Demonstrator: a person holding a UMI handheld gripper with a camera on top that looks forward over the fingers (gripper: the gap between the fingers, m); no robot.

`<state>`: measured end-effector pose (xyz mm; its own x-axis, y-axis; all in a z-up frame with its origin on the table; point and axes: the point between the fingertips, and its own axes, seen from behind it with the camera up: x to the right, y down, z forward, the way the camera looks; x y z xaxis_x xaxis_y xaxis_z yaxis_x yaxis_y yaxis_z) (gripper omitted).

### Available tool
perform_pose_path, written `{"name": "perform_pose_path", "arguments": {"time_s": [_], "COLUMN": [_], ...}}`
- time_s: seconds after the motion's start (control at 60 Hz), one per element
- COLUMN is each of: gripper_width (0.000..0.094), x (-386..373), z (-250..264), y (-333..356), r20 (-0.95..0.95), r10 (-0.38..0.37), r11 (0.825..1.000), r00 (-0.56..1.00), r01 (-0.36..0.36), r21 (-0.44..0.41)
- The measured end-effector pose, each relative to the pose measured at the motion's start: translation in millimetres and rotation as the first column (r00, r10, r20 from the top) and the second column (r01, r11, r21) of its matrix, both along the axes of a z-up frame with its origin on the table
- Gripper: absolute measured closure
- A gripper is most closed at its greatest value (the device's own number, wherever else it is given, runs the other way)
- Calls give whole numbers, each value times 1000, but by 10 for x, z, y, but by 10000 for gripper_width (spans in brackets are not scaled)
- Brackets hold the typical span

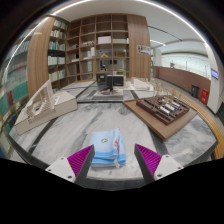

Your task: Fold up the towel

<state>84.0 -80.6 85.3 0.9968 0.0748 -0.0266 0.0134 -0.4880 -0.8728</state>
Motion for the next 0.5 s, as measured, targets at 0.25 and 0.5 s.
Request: {"name": "perform_pose_path", "arguments": {"time_s": [0.25, 0.5], "gripper_width": [94, 86], "x": [-166, -116], "z": [557, 697], "y": [-888, -1266], "r20": [-25, 38], "r10": [37, 54], "r11": [995, 988], "r00": [999, 998], "r01": [-35, -59], "r21": [89, 140]}}
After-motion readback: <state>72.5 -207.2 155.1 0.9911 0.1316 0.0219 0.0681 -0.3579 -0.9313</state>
